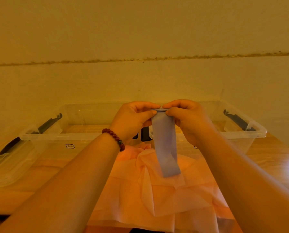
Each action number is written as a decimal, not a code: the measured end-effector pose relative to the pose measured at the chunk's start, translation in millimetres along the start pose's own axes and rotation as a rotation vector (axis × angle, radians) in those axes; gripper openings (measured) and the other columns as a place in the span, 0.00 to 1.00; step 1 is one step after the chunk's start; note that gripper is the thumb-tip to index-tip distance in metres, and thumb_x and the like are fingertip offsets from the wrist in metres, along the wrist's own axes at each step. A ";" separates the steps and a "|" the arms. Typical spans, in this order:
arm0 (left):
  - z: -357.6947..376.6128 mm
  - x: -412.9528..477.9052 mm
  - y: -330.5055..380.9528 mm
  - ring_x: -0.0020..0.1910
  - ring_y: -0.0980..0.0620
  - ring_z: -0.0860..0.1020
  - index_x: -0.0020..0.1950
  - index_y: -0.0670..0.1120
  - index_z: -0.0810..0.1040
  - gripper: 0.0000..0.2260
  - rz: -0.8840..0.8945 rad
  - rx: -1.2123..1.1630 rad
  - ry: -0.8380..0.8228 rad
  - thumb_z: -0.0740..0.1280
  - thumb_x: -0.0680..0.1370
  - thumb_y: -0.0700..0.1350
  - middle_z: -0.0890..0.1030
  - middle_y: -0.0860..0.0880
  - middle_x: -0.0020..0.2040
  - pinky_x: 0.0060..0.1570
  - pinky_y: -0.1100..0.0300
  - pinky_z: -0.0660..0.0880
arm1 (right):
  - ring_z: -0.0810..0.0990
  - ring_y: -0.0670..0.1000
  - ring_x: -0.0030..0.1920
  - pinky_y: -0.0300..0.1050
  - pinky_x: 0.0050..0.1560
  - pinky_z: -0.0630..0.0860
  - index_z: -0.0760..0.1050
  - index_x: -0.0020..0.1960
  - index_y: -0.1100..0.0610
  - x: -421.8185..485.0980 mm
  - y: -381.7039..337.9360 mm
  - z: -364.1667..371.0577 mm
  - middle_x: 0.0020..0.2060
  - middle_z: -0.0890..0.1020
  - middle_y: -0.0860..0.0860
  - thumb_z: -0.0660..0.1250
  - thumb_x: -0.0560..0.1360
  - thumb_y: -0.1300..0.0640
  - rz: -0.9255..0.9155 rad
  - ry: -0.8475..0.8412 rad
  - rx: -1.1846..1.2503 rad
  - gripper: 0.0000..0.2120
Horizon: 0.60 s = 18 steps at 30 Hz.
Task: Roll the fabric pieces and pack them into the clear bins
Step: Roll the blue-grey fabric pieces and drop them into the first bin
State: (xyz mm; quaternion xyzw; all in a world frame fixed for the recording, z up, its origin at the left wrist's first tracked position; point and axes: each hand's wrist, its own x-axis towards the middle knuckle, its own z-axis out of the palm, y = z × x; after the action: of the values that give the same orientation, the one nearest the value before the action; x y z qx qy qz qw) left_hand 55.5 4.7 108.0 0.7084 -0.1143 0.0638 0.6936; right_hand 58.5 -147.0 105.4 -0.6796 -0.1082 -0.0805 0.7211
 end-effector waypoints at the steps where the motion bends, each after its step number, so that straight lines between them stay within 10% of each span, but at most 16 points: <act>1: 0.2 0.4 0.0 0.39 0.59 0.82 0.44 0.45 0.81 0.12 -0.001 -0.006 -0.002 0.64 0.77 0.31 0.83 0.51 0.41 0.42 0.65 0.80 | 0.79 0.53 0.44 0.47 0.45 0.75 0.80 0.37 0.56 -0.1 0.1 -0.2 0.36 0.81 0.53 0.68 0.74 0.69 -0.002 0.001 0.005 0.11; 18: 5.8 3.1 -0.4 0.42 0.57 0.81 0.48 0.44 0.80 0.09 -0.042 -0.070 0.041 0.64 0.77 0.31 0.82 0.48 0.44 0.44 0.66 0.79 | 0.79 0.50 0.41 0.44 0.41 0.75 0.78 0.40 0.54 1.9 -1.8 -2.1 0.36 0.81 0.51 0.70 0.73 0.68 -0.018 -0.004 -0.069 0.10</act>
State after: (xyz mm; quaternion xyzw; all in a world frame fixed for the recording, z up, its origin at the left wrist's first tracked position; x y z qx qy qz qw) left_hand 58.2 -1.3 108.2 0.6846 -0.0875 0.0597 0.7212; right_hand 60.0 -149.1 107.4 -0.7033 -0.1129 -0.0895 0.6961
